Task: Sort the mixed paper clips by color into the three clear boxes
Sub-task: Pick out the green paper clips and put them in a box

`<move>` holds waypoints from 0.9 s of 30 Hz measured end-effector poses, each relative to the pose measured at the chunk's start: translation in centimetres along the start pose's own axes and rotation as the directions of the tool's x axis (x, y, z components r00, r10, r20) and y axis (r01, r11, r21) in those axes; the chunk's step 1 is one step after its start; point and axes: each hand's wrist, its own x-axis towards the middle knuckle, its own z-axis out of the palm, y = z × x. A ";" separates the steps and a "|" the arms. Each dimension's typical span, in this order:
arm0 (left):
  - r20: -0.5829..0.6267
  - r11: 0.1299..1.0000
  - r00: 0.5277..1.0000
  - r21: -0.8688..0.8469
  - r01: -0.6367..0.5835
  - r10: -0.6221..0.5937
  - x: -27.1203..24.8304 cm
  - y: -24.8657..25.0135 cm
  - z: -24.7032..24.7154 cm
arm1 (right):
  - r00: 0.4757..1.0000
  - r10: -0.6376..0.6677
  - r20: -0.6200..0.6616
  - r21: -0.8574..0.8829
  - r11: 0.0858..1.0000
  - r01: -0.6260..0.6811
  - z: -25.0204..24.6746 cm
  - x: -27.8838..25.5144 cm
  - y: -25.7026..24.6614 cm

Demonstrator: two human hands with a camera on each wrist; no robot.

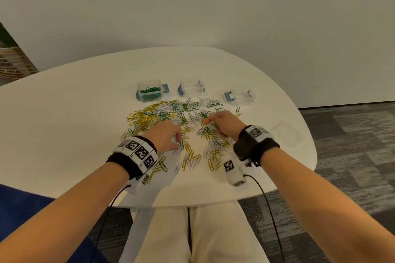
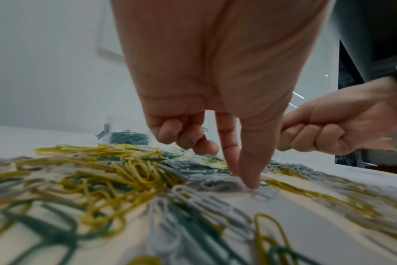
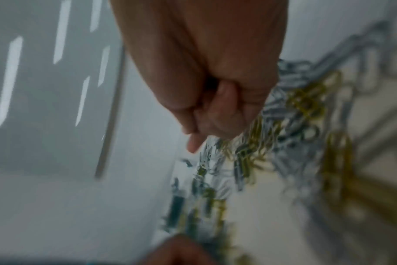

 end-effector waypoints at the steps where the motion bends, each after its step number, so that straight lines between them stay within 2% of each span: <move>1: 0.000 1.000 1.000 0.013 -0.003 0.003 0.1 0.0 0.1 | 0.996 -0.079 -0.051 -0.279 0.958 0.062 0.1 0.1 -0.2; 2: -0.008 1.000 1.000 0.022 -0.006 0.006 0.3 0.0 0.3 | 0.988 -0.142 -0.064 -0.475 0.875 0.095 0.3 0.2 -0.3; 3: -0.016 1.000 1.000 0.025 -0.007 0.007 0.4 -0.1 0.4 | 0.984 -0.166 -0.063 -0.588 0.803 0.098 0.5 0.3 -0.4; 5: -0.017 1.000 1.000 0.017 -0.012 0.012 0.6 -0.1 0.5 | 0.988 -0.148 -0.030 -0.657 0.748 0.093 0.9 0.4 -0.1; 8: -0.060 0.999 0.998 0.047 -0.006 0.009 0.6 0.1 0.5 | 0.987 -0.160 0.024 -0.623 0.770 0.140 1.2 0.0 0.3; 12: -0.163 0.993 0.985 0.094 0.065 -0.049 0.7 -0.2 -0.2 | 0.977 -0.202 -0.068 -0.617 0.778 0.118 0.0 0.2 0.3; 15: -0.171 0.979 0.983 0.181 0.092 -0.061 0.5 -0.7 -0.4 | 0.975 -0.209 -0.080 -0.638 0.762 0.111 -0.8 0.5 0.5; 17: -0.134 0.977 0.991 0.211 0.019 0.009 0.6 -0.5 -0.1 | 0.965 -0.249 -0.079 -0.613 0.776 0.150 -0.9 0.7 0.4; 20: -0.023 0.953 0.975 0.215 -0.212 0.222 1.0 0.2 0.4 | 0.967 -0.257 0.005 -0.586 0.782 0.211 -0.2 0.6 -0.1; 22: 0.005 0.938 0.969 0.249 -0.242 0.249 1.3 0.6 0.6 | 0.971 -0.231 0.064 -0.618 0.755 0.220 0.6 0.4 -0.3; 25: 0.001 0.936 0.970 0.265 -0.234 0.243 1.7 0.7 0.5 | 0.973 -0.201 0.113 -0.695 0.684 0.222 1.8 0.6 -0.3; 27: 0.039 0.934 0.973 0.276 -0.229 0.227 2.0 0.8 0.4 | 0.974 -0.158 0.162 -0.724 0.652 0.226 2.4 0.8 -0.3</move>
